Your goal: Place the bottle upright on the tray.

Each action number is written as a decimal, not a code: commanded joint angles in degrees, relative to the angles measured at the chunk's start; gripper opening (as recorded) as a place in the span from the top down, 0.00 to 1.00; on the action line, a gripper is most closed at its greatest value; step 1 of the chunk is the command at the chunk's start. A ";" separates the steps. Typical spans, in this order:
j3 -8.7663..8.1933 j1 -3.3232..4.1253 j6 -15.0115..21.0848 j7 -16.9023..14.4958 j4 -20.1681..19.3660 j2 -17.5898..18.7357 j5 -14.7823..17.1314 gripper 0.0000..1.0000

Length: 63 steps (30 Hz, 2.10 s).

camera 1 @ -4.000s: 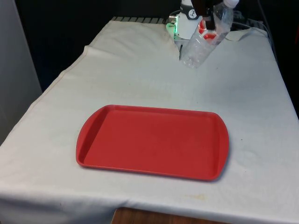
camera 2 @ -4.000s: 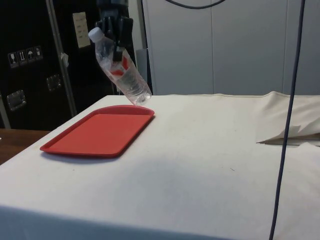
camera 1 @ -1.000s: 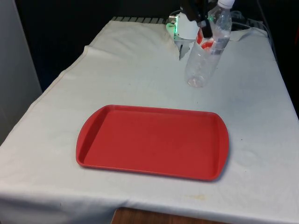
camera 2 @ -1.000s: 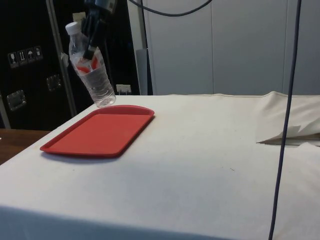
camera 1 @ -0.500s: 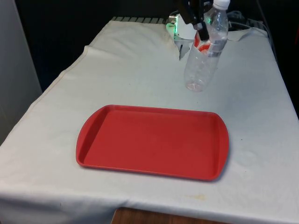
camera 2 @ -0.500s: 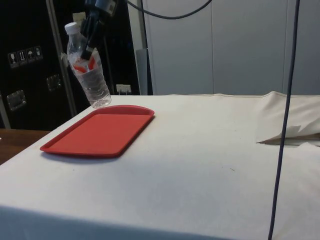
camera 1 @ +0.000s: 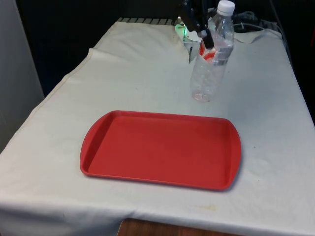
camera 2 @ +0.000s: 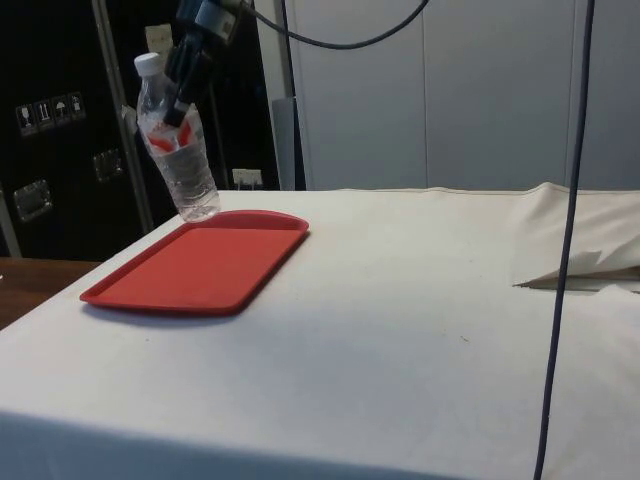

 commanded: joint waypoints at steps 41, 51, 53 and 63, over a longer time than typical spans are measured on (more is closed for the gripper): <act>-3.67 -0.52 3.44 -14.32 2.35 6.25 14.90 1.00; -4.64 -0.74 3.84 -18.16 3.21 7.91 18.74 1.00; -5.16 -0.52 3.09 -17.76 2.81 7.85 18.11 1.00; -5.56 -1.09 3.38 -21.77 4.53 10.08 23.20 1.00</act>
